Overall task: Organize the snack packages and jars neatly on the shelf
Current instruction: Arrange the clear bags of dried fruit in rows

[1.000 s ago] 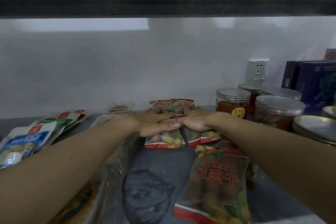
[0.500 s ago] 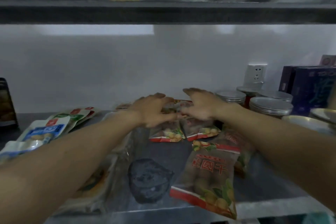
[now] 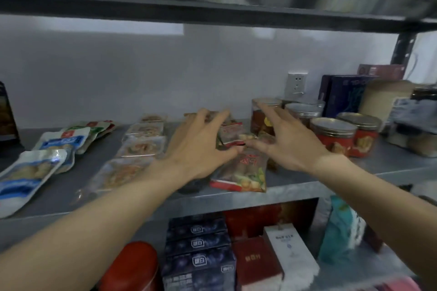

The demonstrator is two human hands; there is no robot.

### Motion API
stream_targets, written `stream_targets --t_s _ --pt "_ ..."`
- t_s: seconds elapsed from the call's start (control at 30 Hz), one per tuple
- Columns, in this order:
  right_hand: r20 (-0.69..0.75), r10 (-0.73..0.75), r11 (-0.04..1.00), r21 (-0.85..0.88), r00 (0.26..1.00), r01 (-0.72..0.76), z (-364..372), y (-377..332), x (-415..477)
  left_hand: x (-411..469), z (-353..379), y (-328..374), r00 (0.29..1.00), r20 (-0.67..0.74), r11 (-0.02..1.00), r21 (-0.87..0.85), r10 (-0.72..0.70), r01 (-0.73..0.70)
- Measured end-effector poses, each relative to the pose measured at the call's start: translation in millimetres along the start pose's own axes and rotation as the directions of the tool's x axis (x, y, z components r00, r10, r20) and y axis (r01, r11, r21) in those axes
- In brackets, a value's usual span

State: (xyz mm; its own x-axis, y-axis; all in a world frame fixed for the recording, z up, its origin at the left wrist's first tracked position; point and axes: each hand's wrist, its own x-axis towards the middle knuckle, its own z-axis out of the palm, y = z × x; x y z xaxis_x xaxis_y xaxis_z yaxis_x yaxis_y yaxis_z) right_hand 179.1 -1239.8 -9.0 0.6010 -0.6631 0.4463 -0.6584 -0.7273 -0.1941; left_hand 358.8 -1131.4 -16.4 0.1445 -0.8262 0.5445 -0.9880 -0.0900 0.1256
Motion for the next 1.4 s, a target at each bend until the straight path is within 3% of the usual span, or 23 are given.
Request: stream_targets --t_s 0.13,0.3,0.37,0.43,0.53,0.6,0.67,0.77,0.9,1.17,1.4 --pt "0.07 0.125 0.992 0.005 0.99 -0.125 5 0 -31 -25 12 7 1.0 -0.011 0.996 -0.087 -0.009 0.008" --pt "0.061 0.158 0.987 0.03 0.985 -0.161 -2 -4 -48 -34 10 11 1.0 -0.005 0.997 -0.077 -0.03 0.03" --pt "0.046 0.151 0.987 0.051 0.987 -0.154 -5 -2 -47 -33 9 14 0.997 0.05 0.992 -0.108 -0.059 0.064" --pt "0.053 0.175 0.982 0.068 0.983 -0.178 -3 3 -41 -30 13 17 0.987 0.138 0.963 -0.242 -0.084 0.116" --pt "0.123 0.186 0.977 0.083 0.975 -0.197 5 11 -30 -28 23 26 0.979 0.2 0.928 -0.37 0.04 0.038" --pt "0.174 0.13 0.984 0.1 0.976 -0.149 11 16 -26 -30 32 29 0.95 0.278 0.933 -0.358 0.144 -0.037" --pt "0.203 0.051 0.988 0.132 0.978 -0.079 16 18 -25 -34 38 27 0.937 0.313 0.94 -0.338 0.154 -0.042" --pt "0.21 -0.01 0.989 0.149 0.978 -0.022 24 23 -28 -43 31 24 0.958 0.267 0.977 -0.208 0.101 -0.045" --pt "0.148 0.031 0.997 0.068 0.989 -0.041 32 26 -33 -62 19 24 0.986 0.157 0.999 -0.018 0.048 -0.046" --pt "0.108 0.022 0.999 0.034 0.994 -0.026 28 23 -38 -67 20 18 0.974 0.092 0.975 -0.065 -0.208 0.214" --pt "0.106 0.011 1.0 0.018 0.994 -0.013 21 20 -45 -62 25 15 0.97 0.022 0.969 -0.059 -0.24 0.241"
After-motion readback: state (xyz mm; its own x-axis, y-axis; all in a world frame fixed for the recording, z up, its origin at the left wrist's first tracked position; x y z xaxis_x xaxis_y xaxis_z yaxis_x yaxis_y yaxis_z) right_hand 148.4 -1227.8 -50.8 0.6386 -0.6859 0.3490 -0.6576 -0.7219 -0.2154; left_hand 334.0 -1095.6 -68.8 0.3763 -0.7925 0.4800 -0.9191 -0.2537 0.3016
